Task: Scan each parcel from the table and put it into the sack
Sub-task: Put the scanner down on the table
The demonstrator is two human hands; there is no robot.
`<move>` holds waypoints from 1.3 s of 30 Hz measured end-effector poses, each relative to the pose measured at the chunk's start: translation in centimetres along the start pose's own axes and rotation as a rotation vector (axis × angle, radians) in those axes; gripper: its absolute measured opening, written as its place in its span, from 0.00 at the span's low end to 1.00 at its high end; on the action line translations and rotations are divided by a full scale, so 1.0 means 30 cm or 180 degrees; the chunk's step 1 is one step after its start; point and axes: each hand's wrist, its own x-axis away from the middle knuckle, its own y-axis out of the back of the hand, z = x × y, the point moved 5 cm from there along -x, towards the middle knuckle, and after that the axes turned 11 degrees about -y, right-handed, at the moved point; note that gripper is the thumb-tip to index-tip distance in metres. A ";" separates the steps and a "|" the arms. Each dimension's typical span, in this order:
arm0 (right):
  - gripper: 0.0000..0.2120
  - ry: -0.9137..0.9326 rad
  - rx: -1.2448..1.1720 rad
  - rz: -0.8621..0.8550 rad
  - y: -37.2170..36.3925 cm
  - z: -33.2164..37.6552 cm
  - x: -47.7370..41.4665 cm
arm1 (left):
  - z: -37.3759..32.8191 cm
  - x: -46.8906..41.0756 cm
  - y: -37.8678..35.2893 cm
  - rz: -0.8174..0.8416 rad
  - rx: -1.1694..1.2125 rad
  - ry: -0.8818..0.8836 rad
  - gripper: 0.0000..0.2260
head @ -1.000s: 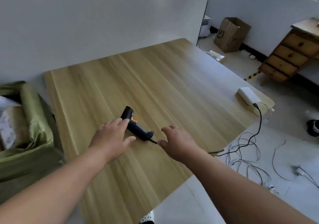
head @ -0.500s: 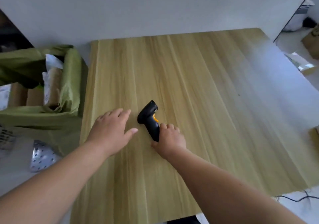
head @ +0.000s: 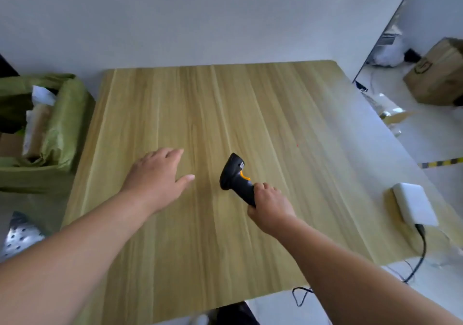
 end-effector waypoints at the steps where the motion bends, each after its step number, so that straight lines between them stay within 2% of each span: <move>1: 0.18 -0.0089 0.0033 -0.0086 0.043 -0.065 0.023 | -0.041 -0.014 0.022 -0.0040 0.0009 -0.0094 0.31; 11: 0.17 -0.0666 0.0041 -0.1312 0.599 -0.546 0.250 | -0.451 -0.095 0.316 -0.0529 -0.0140 -0.1034 0.30; 17: 0.21 -0.0747 -0.0024 -0.1898 0.918 -0.640 0.209 | -0.595 -0.220 0.482 -0.0811 -0.0231 -0.1190 0.31; 22: 0.17 -0.0489 0.0000 -0.2162 1.139 -0.652 0.033 | -0.684 -0.413 0.566 -0.0995 -0.0290 -0.1172 0.31; 31: 0.17 -0.0094 -0.0231 -0.2175 1.442 -0.665 -0.558 | -0.742 -0.917 0.628 -0.1029 -0.0230 -0.0703 0.30; 35: 0.17 -0.0117 -0.0444 -0.1965 1.428 -0.706 -0.831 | -0.730 -1.115 0.584 -0.0921 -0.0226 -0.0469 0.30; 39: 0.12 -0.0285 -0.0714 -0.1639 1.309 -0.776 -1.065 | -0.717 -1.275 0.493 -0.0738 -0.0232 -0.0297 0.31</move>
